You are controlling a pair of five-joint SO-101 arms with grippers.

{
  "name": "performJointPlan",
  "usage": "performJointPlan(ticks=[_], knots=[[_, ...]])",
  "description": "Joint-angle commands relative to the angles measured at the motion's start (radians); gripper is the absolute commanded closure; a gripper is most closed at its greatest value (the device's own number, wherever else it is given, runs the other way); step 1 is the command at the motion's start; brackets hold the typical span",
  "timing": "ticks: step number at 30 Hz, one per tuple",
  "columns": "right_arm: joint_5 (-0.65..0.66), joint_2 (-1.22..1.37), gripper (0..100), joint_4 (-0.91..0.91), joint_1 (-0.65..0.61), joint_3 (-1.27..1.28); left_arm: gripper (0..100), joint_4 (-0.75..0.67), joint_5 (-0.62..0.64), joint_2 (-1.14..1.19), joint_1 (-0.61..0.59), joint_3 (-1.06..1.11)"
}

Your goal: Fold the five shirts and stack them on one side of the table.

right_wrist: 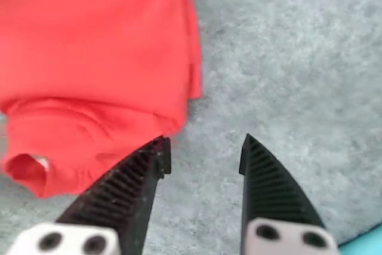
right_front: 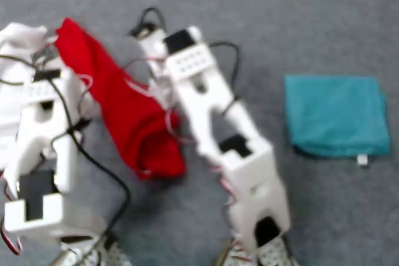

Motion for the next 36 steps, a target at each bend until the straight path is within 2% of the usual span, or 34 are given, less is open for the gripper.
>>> performJointPlan(ticks=[1,8,10,13,15,18,22,28,36], knots=[[-0.018,0.010,80.0,-0.034,-0.061,-0.024,98,0.046,-0.023,-0.054,-0.032,-0.051],[-0.020,0.231,80.6,-0.110,-0.081,-0.064,98,0.071,-0.034,-0.245,-0.199,-0.049],[-0.021,0.275,85.9,-0.091,-0.074,-0.113,98,0.087,-0.077,-0.298,-0.230,-0.043],[-0.021,0.305,99.8,-0.018,-0.067,-0.225,98,0.097,-0.117,-0.361,-0.249,-0.011],[-0.021,0.314,97.7,0.029,-0.051,-0.294,98,0.094,-0.124,-0.398,-0.262,0.018],[-0.054,0.300,99.5,0.040,-0.012,-0.343,98,0.094,-0.124,-0.443,-0.279,0.052],[-0.078,0.197,99.5,0.040,0.042,-0.311,98,0.095,-0.124,-0.490,-0.292,0.083],[-0.074,-0.093,99.5,0.040,0.114,-0.177,98,0.095,-0.137,-0.541,-0.293,0.140],[0.104,-0.504,99.4,0.038,0.213,-0.030,98,0.097,-0.137,-0.641,-0.285,0.190]])
